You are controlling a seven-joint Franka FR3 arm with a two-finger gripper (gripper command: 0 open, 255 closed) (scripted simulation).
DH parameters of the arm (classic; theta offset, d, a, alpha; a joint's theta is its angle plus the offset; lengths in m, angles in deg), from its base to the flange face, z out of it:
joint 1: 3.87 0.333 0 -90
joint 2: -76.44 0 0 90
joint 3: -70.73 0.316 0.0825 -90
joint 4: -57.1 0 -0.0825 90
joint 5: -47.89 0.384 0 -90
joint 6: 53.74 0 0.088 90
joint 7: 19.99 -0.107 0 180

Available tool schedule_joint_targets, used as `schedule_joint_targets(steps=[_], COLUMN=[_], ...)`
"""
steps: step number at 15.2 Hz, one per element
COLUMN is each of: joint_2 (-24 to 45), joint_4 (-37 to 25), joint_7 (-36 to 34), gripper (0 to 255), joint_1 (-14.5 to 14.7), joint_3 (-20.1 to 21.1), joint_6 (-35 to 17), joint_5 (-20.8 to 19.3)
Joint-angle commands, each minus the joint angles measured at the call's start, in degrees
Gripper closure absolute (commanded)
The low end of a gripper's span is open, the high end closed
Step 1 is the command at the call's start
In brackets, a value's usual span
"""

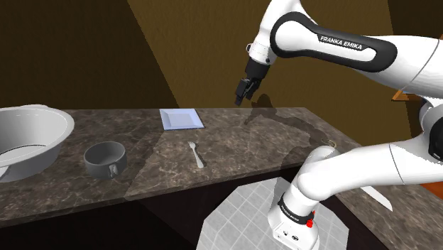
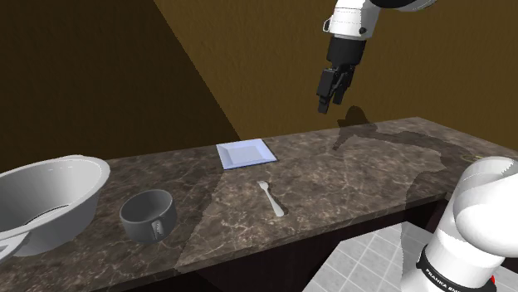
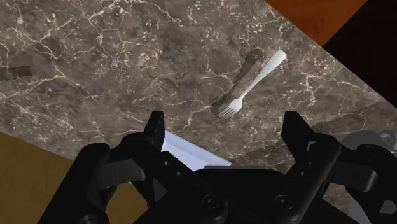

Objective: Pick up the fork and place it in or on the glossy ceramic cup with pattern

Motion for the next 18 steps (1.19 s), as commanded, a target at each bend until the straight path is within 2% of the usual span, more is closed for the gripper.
schedule_joint_targets(steps=[1,9,18], joint_2=[0.00,11.44,29.14], joint_4=[0.00,3.35,1.98], joint_7=[0.00,-13.71,-28.86], gripper=[0,0,0], joint_1=[0.00,-1.67,-3.29], joint_3=[0.00,6.56,12.32], joint_6=[0.00,-9.90,-20.99], joint_5=[0.00,3.55,5.24])
